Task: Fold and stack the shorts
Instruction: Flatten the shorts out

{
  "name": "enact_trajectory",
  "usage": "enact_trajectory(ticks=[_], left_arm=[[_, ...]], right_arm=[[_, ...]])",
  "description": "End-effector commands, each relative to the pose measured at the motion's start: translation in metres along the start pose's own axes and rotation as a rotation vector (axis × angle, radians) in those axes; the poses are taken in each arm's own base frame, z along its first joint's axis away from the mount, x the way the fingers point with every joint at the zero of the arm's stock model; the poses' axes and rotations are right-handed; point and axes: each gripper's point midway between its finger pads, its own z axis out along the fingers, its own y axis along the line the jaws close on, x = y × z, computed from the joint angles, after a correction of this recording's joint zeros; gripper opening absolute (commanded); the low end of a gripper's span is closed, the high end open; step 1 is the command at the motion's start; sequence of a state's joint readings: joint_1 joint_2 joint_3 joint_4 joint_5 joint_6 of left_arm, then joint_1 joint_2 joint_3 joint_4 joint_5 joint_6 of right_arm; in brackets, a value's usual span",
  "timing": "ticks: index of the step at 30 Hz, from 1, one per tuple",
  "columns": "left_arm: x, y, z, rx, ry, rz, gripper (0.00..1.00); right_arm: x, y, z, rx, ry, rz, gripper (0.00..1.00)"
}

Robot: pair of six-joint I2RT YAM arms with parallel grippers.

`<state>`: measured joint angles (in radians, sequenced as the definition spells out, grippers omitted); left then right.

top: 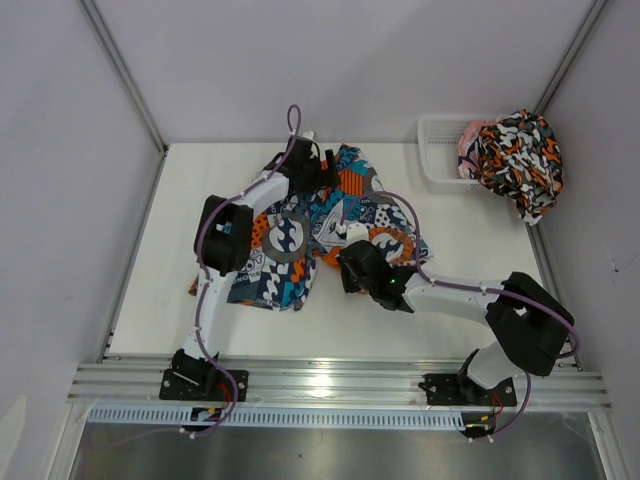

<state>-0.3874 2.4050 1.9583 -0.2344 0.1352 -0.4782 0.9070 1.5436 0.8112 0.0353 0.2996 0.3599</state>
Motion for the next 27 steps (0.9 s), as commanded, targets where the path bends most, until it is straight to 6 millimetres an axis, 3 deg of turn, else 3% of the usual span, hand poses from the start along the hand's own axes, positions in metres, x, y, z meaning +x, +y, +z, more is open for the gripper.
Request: enact_trajectory(ticks=[1, 7, 12, 15, 16, 17, 21, 26, 27], left_arm=[[-0.015, -0.007, 0.001, 0.021, -0.022, -0.024, 0.98], [-0.011, -0.002, 0.009, 0.0, -0.006, -0.026, 0.98], [-0.012, 0.003, 0.01, -0.019, -0.009, -0.022, 0.98], [-0.014, 0.001, 0.007, -0.02, -0.011, -0.016, 0.98], [-0.016, 0.001, 0.006, -0.021, -0.015, -0.011, 0.98], [-0.016, 0.001, 0.006, -0.027, -0.015, -0.008, 0.98], [-0.022, 0.001, 0.002, -0.036, -0.024, 0.004, 0.98], [-0.037, -0.008, -0.008, -0.006, -0.04, 0.014, 0.99], [-0.054, -0.018, -0.019, 0.018, -0.072, 0.022, 0.99]], right_arm=[[0.006, 0.018, -0.025, -0.085, 0.035, -0.047, 0.0], [0.05, 0.039, -0.047, -0.2, 0.178, -0.005, 0.0], [0.073, 0.075, -0.064, -0.388, 0.25, 0.023, 0.04], [0.081, 0.096, -0.074, -0.481, 0.279, -0.012, 0.18], [0.083, 0.099, -0.075, -0.497, 0.281, -0.021, 0.33], [0.087, 0.103, -0.08, -0.524, 0.296, -0.025, 0.41], [0.074, 0.117, -0.096, -0.627, 0.254, -0.008, 0.54], [0.055, 0.102, -0.106, -0.588, 0.226, 0.042, 0.51], [0.051, 0.099, -0.108, -0.59, 0.22, 0.055, 0.51]])
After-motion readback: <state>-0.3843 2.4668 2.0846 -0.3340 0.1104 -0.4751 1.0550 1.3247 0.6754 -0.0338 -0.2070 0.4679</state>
